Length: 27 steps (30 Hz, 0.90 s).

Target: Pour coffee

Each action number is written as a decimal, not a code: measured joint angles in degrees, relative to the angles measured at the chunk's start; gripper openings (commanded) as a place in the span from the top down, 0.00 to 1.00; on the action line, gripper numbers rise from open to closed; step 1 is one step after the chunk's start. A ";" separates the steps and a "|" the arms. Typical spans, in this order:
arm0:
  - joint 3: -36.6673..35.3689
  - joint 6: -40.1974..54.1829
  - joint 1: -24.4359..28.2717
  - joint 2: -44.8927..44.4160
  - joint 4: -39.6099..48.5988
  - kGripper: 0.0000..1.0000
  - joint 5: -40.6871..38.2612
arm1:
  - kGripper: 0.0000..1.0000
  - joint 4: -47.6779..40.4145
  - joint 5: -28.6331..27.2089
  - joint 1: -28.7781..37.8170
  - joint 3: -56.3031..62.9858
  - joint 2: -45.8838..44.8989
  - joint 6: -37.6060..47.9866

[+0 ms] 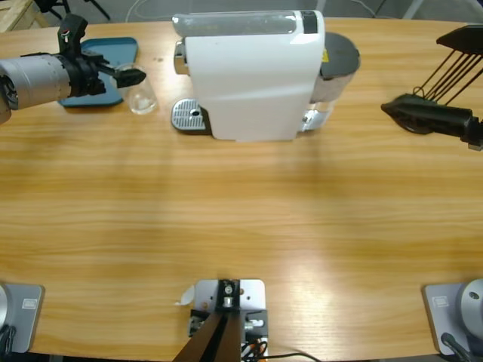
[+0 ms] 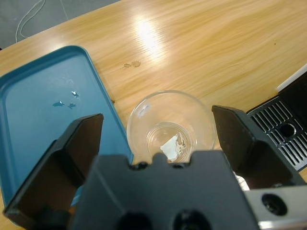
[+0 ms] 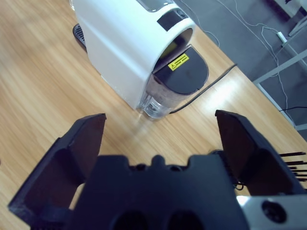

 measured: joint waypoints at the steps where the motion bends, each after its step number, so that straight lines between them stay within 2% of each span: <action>1: 0.00 -0.03 0.01 0.17 0.00 0.00 0.00 | 0.00 -0.02 0.00 -0.01 0.00 0.00 0.00; 4: 0.00 -0.35 0.01 0.90 -0.01 0.01 0.00 | 0.00 -0.05 0.11 -0.06 0.01 0.00 0.00; 7: 0.00 -0.87 0.02 1.55 -0.59 0.11 0.00 | 0.00 -0.05 0.21 -0.06 0.06 0.00 0.00; 21: -0.01 -1.88 0.26 4.73 -2.75 0.13 0.00 | 0.00 -0.05 0.24 -0.07 0.37 0.00 0.00; 22: -0.01 -1.88 0.26 4.79 -2.75 0.20 0.00 | 0.00 -0.05 0.32 -0.07 0.53 0.00 0.00; 24: -0.01 -1.88 0.26 4.83 -2.75 0.44 0.00 | 0.00 -0.05 0.34 -0.07 0.80 0.00 0.04; 25: -0.01 -1.88 0.26 4.83 -2.75 0.61 0.00 | 0.00 -0.05 0.35 -0.07 0.93 0.00 0.08; 26: -0.01 -1.88 0.26 4.83 -2.75 0.72 0.00 | 0.00 -0.05 0.35 -0.07 1.03 0.00 0.11; 27: 0.00 -1.88 0.26 4.83 -2.75 0.75 0.00 | 0.00 -0.07 0.35 -0.07 1.14 0.00 0.15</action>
